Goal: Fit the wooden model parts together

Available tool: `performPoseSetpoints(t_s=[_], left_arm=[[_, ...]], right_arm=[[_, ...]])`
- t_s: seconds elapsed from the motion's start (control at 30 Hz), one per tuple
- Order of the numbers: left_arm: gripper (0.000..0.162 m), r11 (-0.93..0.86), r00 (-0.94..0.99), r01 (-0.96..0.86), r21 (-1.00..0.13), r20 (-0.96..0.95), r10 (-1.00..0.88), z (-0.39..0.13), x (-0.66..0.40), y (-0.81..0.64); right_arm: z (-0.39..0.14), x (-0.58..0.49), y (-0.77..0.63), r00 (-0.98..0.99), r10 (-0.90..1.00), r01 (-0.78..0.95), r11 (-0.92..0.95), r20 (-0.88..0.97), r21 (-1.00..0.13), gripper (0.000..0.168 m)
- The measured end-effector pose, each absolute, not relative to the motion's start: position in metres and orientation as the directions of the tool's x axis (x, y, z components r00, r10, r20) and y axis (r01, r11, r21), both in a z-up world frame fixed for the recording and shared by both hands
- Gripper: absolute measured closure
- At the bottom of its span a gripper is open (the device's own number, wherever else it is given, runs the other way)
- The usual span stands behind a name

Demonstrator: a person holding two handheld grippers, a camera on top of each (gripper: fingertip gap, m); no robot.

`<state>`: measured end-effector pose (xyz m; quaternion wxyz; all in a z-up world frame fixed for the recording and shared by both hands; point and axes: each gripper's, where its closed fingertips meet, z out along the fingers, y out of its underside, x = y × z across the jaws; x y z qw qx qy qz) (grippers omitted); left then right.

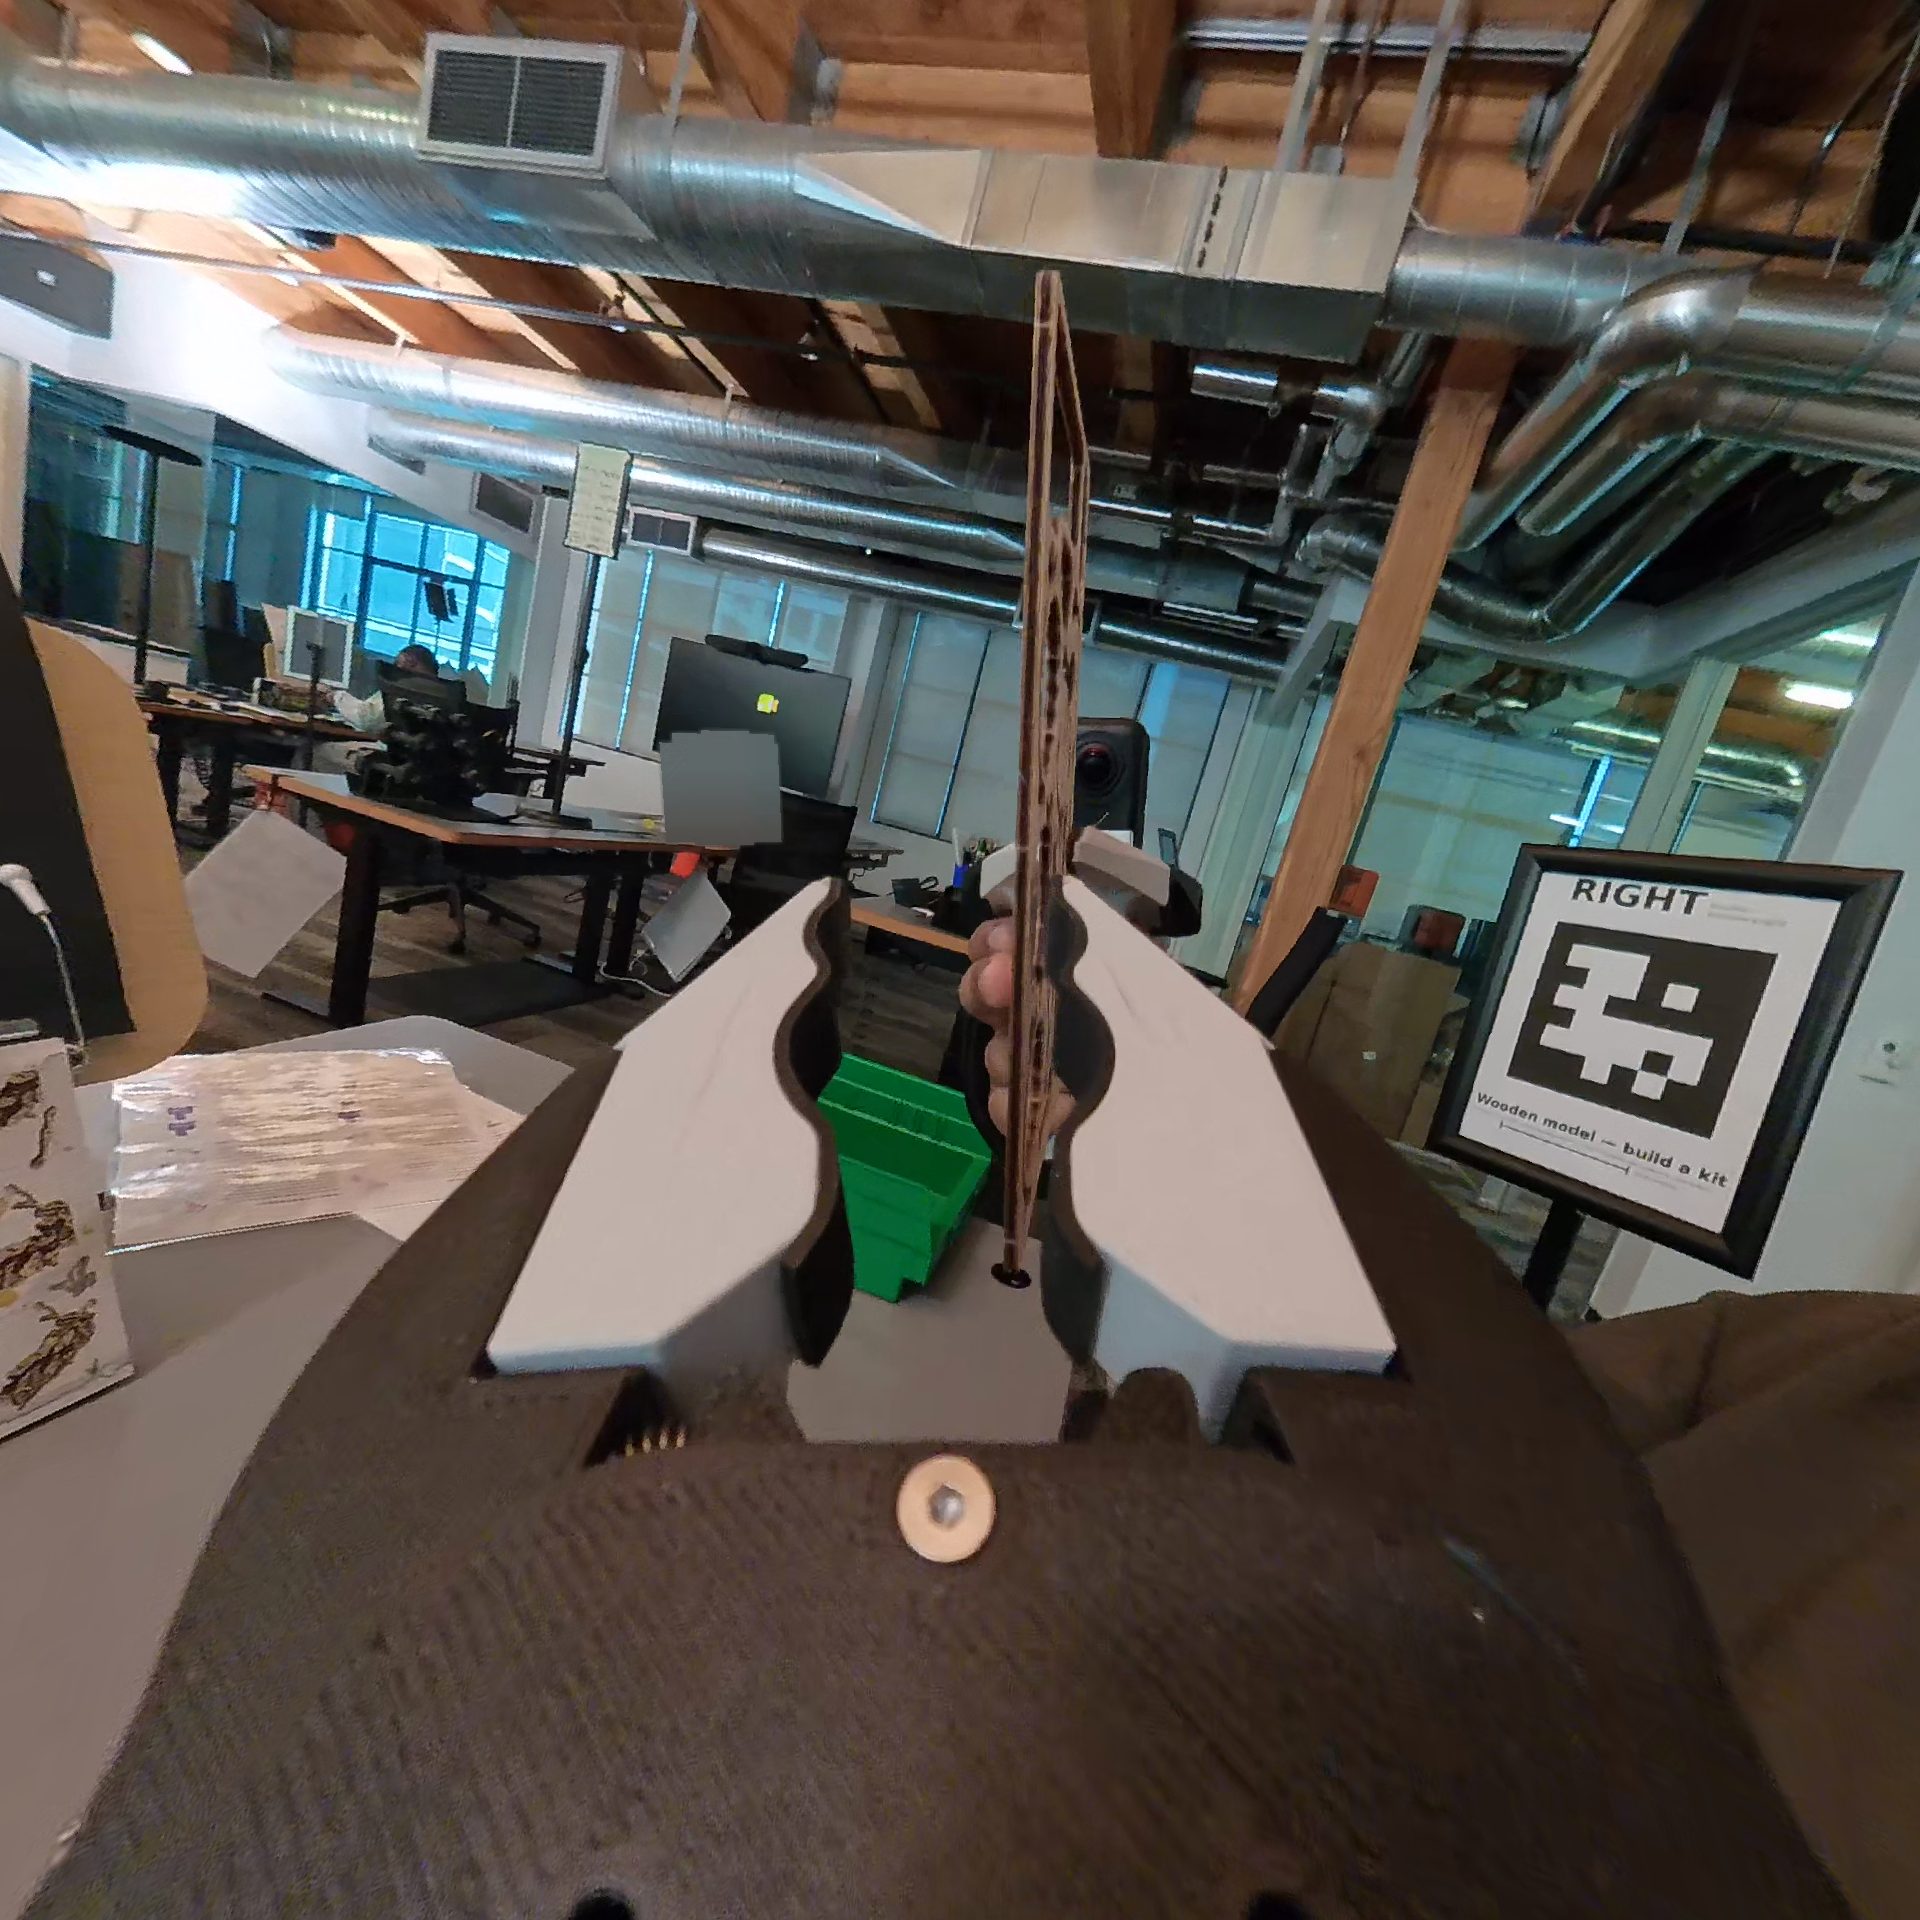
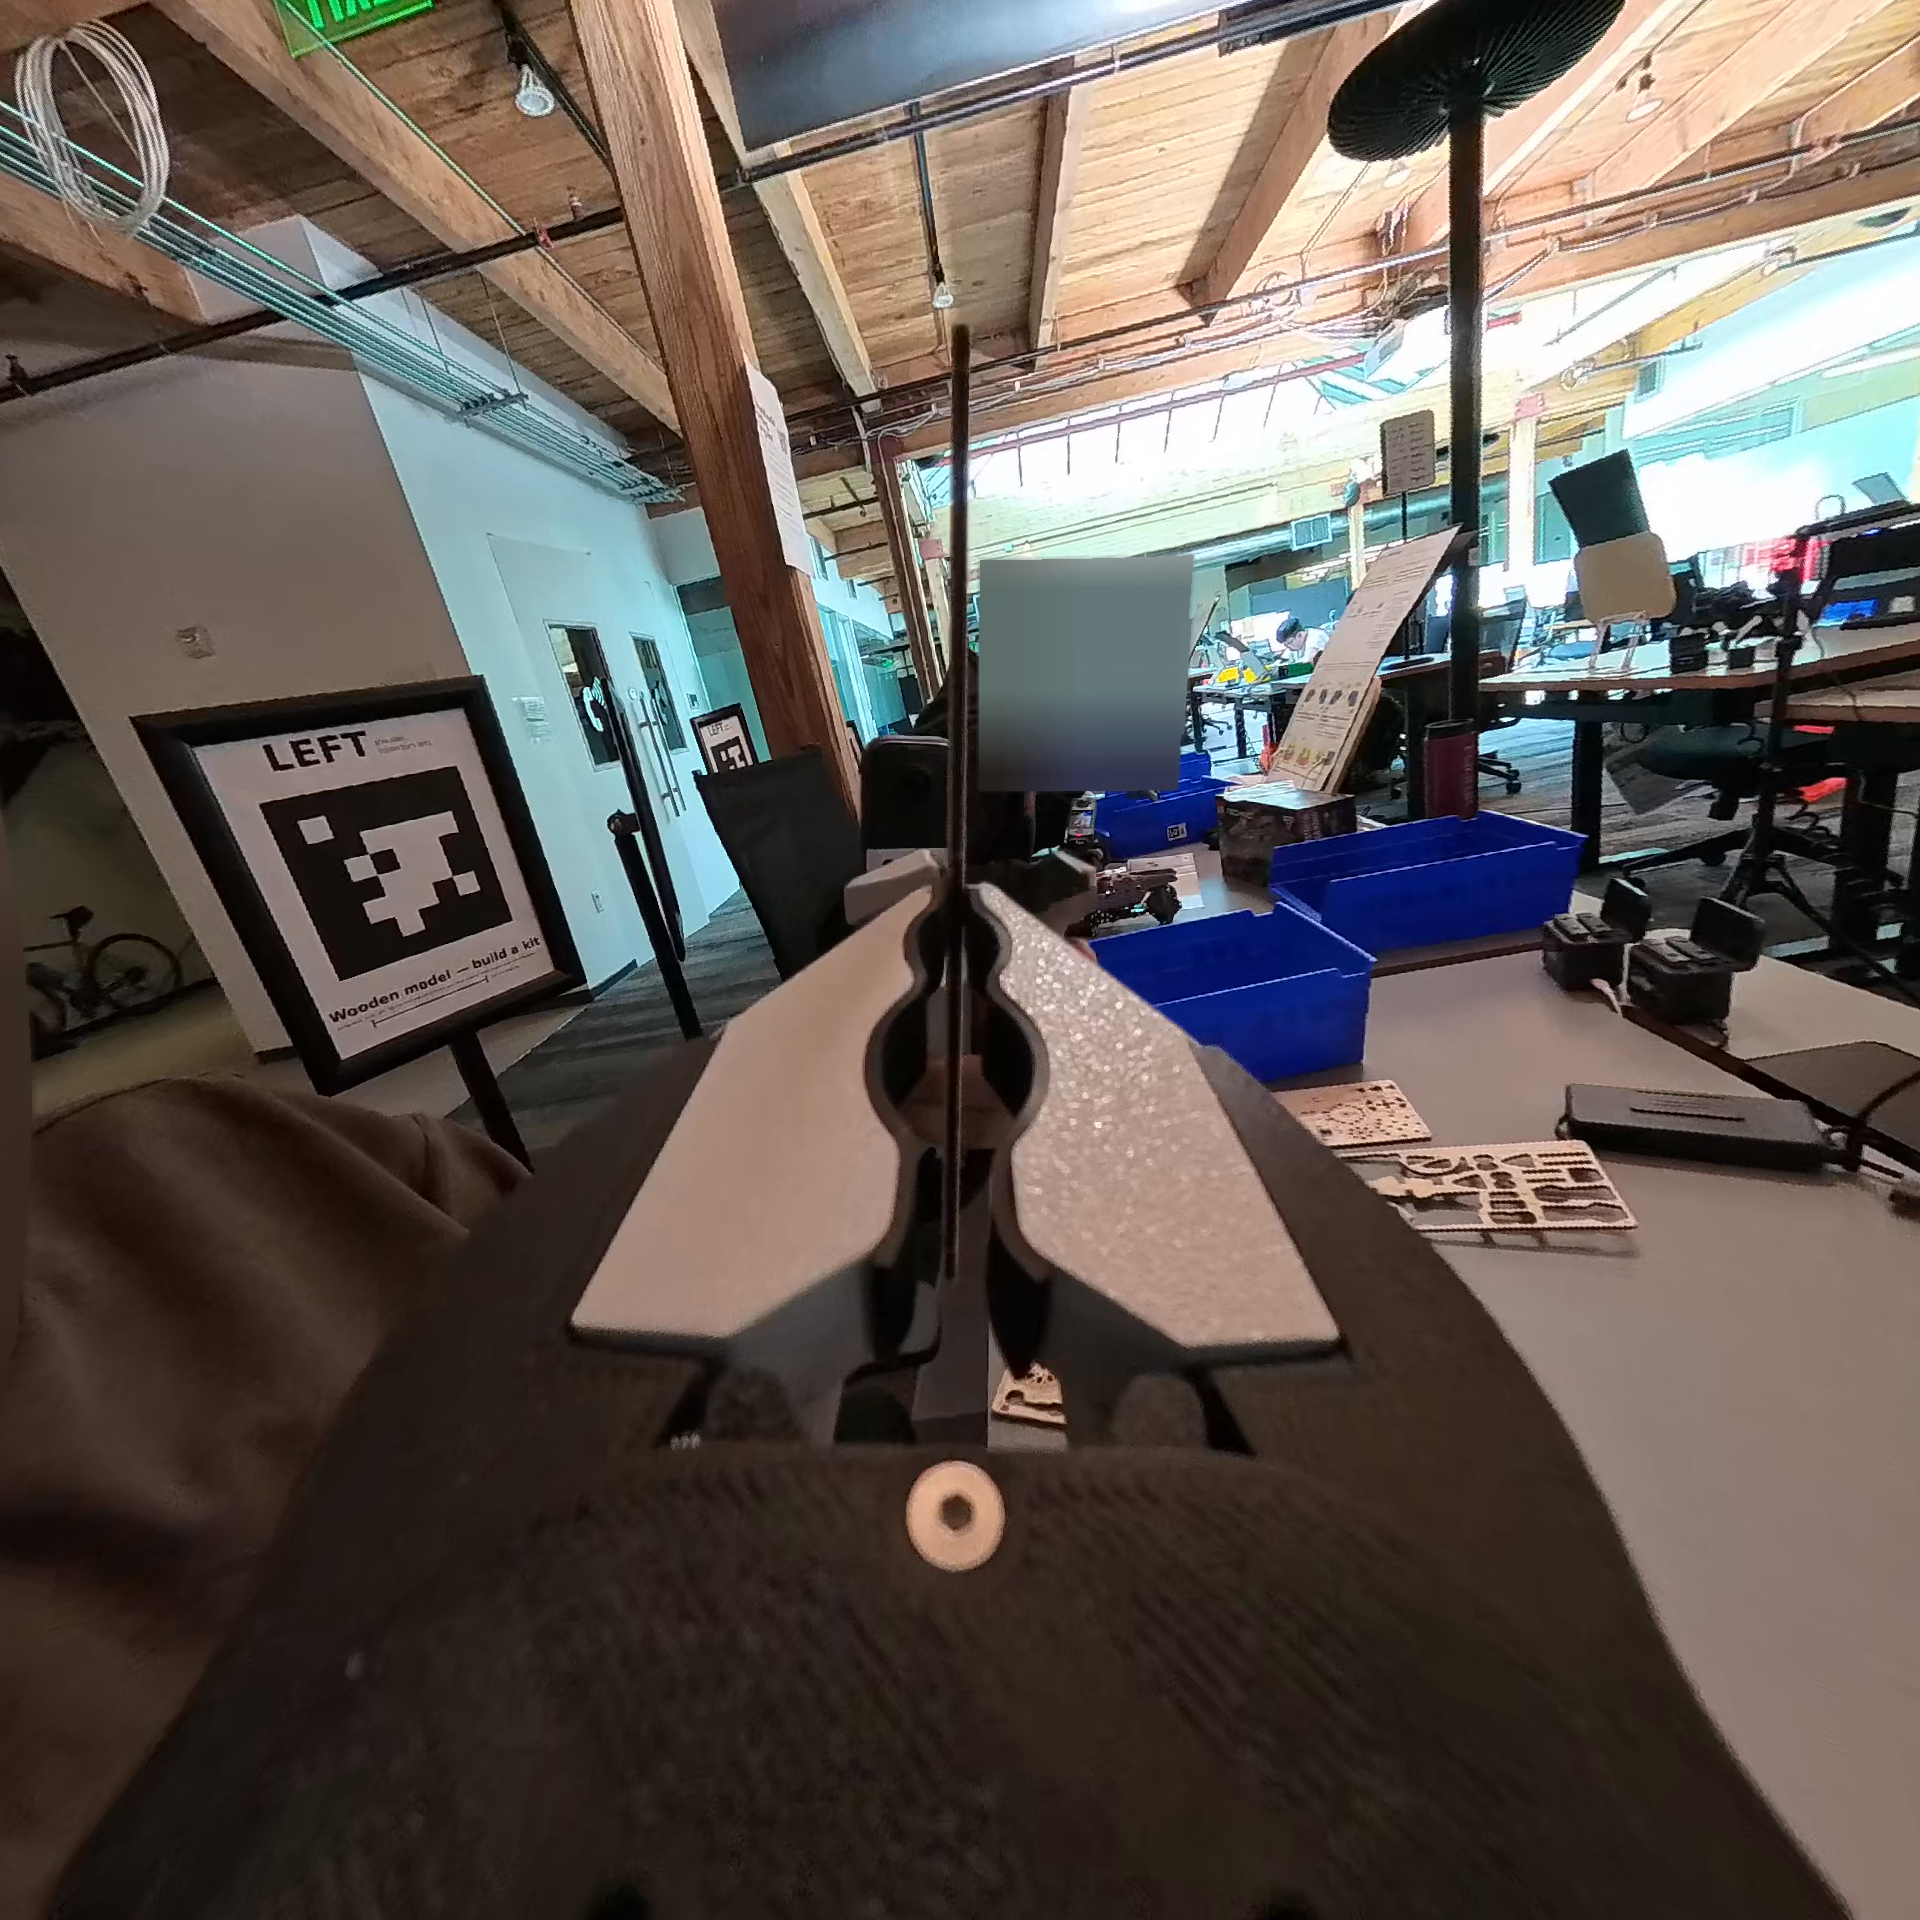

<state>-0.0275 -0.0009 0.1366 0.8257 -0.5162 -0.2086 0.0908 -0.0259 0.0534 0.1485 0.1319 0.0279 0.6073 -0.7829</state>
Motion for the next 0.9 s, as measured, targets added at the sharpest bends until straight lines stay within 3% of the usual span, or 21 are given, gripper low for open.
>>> performPoseSetpoints(t_s=[0.07,0.2,0.9], left_arm=[[0.133,0.458,0.898,0.068,-0.886,0.254,0.359,0.138,-0.027,-0.002],[0.162,0.457,0.916,0.064,-0.887,0.234,0.325,0.139,-0.021,-0.003],[0.162,0.471,0.932,0.091,-0.877,0.241,0.269,0.145,-0.013,-0.001]], right_arm=[[0.148,-0.023,0.051,-0.964,-0.176,0.234,-0.219,-0.197,-0.947,0.168],[0.142,-0.024,0.045,-0.978,-0.128,0.187,-0.190,-0.165,-0.964,0.167],[0.145,-0.023,0.046,-0.991,-0.083,0.121,-0.216,-0.105,-0.969,0.160]])
